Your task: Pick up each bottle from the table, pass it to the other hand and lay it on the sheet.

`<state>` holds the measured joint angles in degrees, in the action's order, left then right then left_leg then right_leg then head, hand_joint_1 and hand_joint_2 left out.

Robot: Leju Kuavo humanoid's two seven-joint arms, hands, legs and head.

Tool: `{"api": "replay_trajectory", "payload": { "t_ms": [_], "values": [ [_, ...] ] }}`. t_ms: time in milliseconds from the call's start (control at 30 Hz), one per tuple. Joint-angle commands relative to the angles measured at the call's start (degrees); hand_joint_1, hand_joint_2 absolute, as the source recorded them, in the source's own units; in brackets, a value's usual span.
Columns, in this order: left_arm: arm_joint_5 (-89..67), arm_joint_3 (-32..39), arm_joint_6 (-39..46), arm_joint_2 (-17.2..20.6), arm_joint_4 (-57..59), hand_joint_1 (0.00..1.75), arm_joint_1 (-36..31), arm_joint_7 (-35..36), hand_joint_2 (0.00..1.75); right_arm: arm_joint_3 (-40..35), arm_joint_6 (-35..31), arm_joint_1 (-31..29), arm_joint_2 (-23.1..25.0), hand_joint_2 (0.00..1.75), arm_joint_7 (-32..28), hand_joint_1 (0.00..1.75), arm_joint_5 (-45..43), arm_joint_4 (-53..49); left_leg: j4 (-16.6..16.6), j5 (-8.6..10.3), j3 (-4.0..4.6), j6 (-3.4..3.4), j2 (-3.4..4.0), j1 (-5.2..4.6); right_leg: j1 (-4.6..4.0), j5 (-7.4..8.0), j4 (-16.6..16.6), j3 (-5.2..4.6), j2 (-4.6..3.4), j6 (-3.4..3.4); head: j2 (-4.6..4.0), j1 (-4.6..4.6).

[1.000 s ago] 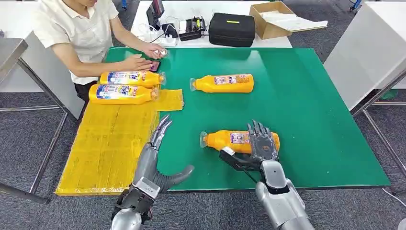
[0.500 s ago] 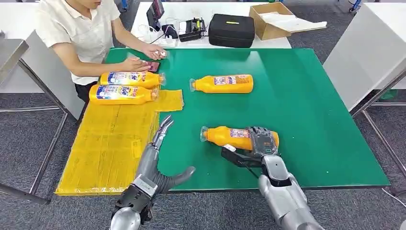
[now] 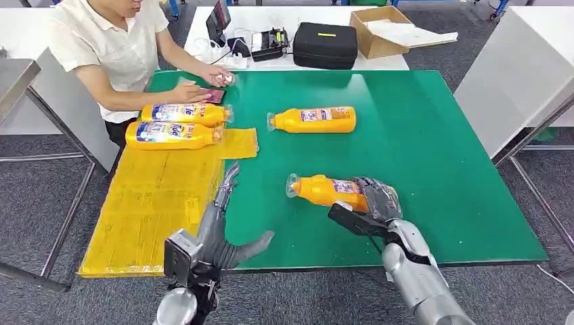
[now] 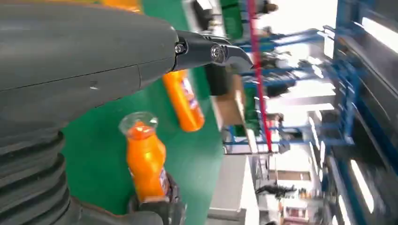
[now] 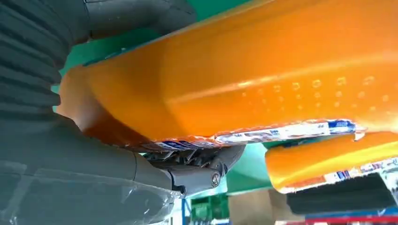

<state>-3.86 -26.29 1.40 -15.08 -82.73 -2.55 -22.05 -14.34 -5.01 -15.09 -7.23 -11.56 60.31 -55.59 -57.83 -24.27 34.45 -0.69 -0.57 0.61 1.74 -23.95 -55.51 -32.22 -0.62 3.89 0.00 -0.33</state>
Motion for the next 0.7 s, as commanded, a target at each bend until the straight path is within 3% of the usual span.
{"api": "replay_trajectory", "payload": {
  "t_ms": [33,100,133,233,400,700],
  "values": [
    [8.6,2.8,1.0,-3.3,9.7,0.00,-2.4,1.7,0.00,-4.3,-6.8,3.9,5.7,1.75,-0.3,1.75,1.8,-10.3,0.0,-0.09,0.05,0.05,0.12,0.10,-0.16,-0.07,0.0,-0.04,0.04,-0.37,0.00,0.00],
    [8.6,2.8,1.0,-3.3,9.7,0.00,-2.4,1.7,0.00,-4.3,-6.8,3.9,5.7,1.75,-0.3,1.75,1.8,-10.3,0.0,0.00,0.31,0.07,0.10,0.01,-0.05,-0.03,-0.1,-0.36,-0.03,-0.16,0.00,-0.02],
    [10.9,3.9,2.4,-3.8,9.9,0.00,-2.4,2.1,1.75,-3.9,-9.6,4.8,6.4,1.75,-2.9,1.75,0.8,-12.0,0.0,-0.04,0.34,0.08,0.11,0.06,-0.11,-0.06,-0.1,-0.37,0.00,-0.23,0.00,-0.02],
    [17.1,5.0,3.2,-3.9,10.6,0.00,-3.1,1.7,1.75,-4.9,-13.8,5.7,9.4,1.75,-5.8,1.75,-0.2,-17.3,-0.1,0.02,0.57,0.10,-0.02,0.06,-0.07,-0.10,-0.1,-0.56,0.14,-0.20,0.00,0.00],
    [18.6,1.3,3.5,-1.7,13.1,0.00,-4.0,2.3,1.75,-5.6,-19.0,5.6,8.6,1.75,-8.5,1.75,-5.6,-16.7,0.0,0.06,0.75,0.11,-0.01,0.04,-0.03,-0.06,-0.1,-0.68,0.12,-0.16,0.00,0.00],
    [15.6,-2.7,5.6,-1.6,15.7,0.00,-6.1,0.7,1.75,-9.3,-16.0,3.3,11.0,1.75,-11.3,1.75,-12.0,-11.0,0.0,0.09,0.85,0.11,0.00,0.01,0.01,-0.03,-0.1,-0.80,0.10,-0.13,0.00,-0.02]
  ]
}}
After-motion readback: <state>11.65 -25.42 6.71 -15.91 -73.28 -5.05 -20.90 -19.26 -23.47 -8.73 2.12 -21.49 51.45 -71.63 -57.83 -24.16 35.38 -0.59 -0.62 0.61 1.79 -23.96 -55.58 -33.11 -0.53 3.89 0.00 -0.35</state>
